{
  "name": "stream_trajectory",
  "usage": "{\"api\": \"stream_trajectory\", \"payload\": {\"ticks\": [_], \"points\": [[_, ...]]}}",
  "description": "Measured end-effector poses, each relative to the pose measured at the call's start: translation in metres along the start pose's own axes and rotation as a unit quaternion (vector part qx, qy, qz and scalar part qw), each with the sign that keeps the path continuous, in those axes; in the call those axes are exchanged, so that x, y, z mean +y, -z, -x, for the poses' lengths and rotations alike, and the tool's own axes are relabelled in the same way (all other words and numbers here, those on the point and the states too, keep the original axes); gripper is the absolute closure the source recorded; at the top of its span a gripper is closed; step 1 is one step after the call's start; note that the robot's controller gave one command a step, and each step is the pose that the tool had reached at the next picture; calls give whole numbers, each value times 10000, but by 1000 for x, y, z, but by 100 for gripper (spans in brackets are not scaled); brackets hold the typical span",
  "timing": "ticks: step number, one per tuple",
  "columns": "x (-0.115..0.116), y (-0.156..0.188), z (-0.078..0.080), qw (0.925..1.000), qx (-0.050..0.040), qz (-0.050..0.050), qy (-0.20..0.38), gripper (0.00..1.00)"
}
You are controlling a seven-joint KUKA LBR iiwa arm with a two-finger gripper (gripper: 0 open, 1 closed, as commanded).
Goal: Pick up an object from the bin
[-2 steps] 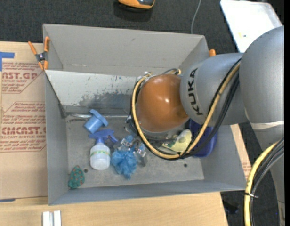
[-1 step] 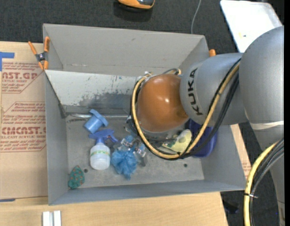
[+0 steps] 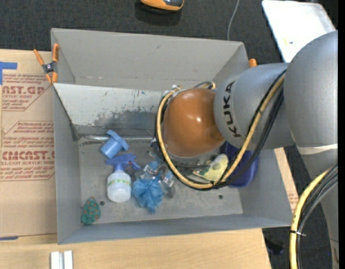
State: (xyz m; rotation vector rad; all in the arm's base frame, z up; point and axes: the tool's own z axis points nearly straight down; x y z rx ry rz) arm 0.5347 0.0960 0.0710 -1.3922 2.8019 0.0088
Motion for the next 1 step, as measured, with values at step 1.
{"api": "stream_trajectory", "payload": {"ticks": [1], "points": [[0,0,0,10000,0,0,0,100]]}}
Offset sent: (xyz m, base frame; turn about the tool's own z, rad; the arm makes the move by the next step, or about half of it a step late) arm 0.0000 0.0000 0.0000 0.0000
